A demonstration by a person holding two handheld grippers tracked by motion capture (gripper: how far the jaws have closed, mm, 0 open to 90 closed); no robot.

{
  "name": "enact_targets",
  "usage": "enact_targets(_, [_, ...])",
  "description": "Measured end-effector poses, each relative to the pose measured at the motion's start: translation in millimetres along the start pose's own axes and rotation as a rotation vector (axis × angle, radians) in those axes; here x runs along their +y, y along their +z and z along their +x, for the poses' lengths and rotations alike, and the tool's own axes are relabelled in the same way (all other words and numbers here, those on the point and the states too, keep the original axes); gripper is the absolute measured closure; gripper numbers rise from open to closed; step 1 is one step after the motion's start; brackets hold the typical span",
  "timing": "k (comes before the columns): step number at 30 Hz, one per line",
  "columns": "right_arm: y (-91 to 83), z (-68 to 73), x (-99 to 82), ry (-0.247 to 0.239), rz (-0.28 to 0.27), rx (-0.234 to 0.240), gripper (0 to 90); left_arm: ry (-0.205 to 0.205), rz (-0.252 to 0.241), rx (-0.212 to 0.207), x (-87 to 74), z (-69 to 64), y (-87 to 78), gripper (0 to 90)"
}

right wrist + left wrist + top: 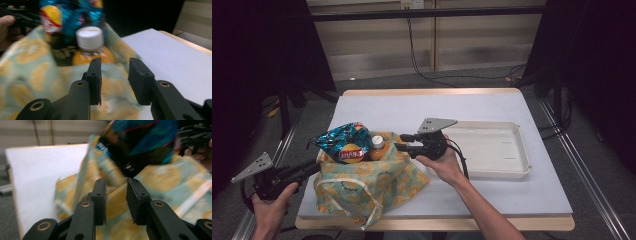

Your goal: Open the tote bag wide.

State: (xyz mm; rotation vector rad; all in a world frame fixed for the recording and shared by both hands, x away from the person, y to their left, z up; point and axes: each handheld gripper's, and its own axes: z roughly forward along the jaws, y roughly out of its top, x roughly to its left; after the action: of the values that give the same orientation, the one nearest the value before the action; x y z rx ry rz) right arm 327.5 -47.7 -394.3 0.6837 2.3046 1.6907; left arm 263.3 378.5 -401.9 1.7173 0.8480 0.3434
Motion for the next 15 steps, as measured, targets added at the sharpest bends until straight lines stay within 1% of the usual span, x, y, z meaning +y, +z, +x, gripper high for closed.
enact_targets(3, [-1.3,10.5,4.7,-0.017,-0.006,0.036,63.7,0.025,-0.008,-0.025,6.6,-9.0,3.7,67.5])
enact_targets(4, [-1.3,13.7,5.7,-0.018,-0.005,0.049,63.7,0.028,-0.010,-0.021,8.1,-12.0,5.0,66.6])
enact_targets(5, [-1.3,13.7,5.7,-0.018,-0.005,0.049,63.7,0.028,-0.010,-0.021,8.1,-12.0,5.0,66.3])
enact_targets(6, [-1.0,17.0,6.3,-0.018,-0.004,0.059,63.6,0.031,-0.013,-0.034,9.3,-14.4,6.3,66.3])
enact_targets(7, [0.6,20.3,6.6,-0.019,-0.006,0.078,63.3,0.035,-0.019,-0.040,10.7,-16.2,7.0,66.1])
enact_targets(8, [4.3,26.9,6.7,-0.028,-0.001,0.107,61.9,0.047,-0.018,-0.045,13.9,-20.5,8.6,64.5])
enact_targets(10, [8.9,33.4,7.4,-0.036,0.008,0.136,60.4,0.046,-0.021,-0.051,15.5,-22.9,9.8,63.4])
enact_targets(11, [11.0,36.4,7.8,-0.040,0.012,0.156,59.2,0.069,-0.010,-0.057,18.6,-26.1,11.5,63.1])
enact_targets(12, [13.0,39.3,8.1,-0.042,0.017,0.171,58.0,0.062,-0.011,-0.060,19.4,-27.6,12.5,62.3])
enact_targets(13, [15.0,41.9,8.4,-0.045,0.022,0.183,56.7,0.072,-0.004,-0.074,20.3,-27.6,13.0,61.2])
enact_targets(15, [19.7,45.8,8.5,-0.048,0.035,0.216,53.8,0.066,-0.005,-0.081,20.1,-30.2,15.3,58.6])
